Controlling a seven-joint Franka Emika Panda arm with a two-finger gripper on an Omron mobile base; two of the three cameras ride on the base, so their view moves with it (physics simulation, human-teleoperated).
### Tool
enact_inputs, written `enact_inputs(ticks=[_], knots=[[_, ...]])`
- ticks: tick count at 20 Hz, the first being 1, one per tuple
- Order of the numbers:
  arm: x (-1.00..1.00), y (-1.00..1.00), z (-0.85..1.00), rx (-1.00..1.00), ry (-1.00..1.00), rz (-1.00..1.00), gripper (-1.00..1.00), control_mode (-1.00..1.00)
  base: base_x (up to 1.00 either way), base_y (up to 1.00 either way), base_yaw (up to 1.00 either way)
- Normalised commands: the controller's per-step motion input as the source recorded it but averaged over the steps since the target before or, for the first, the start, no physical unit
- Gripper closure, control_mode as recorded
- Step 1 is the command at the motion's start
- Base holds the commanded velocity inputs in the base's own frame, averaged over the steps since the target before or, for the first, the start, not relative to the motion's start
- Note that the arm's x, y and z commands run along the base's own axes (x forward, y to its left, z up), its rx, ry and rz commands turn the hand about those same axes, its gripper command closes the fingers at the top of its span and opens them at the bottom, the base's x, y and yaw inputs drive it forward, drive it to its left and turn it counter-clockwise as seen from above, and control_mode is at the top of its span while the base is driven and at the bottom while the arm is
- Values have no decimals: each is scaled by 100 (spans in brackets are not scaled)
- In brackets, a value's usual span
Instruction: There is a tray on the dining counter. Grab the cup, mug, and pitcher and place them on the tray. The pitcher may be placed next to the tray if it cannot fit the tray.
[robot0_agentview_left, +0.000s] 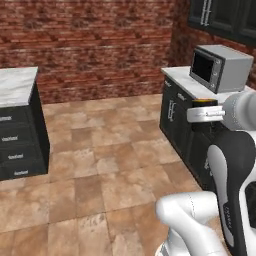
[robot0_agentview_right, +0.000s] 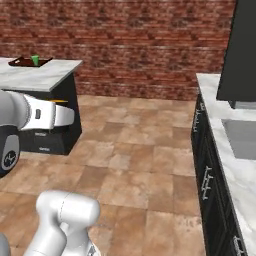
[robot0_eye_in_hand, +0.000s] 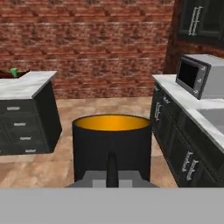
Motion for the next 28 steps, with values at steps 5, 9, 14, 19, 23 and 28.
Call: enact_inputs(ticks=[5,9,14,19,23,28], knots=[[0,0,0,0,0,0,100,100,88,0,45],[0,0,0,0,0,0,100,100,100,-18,8],[0,0,0,0,0,0,100,100,100,-39,0],[0,0,0,0,0,0,100,100,100,-29,0],[0,0,0,0,0,0,100,100,100,-30,0],[0,0,0,0,0,0,100,100,100,-32,0]])
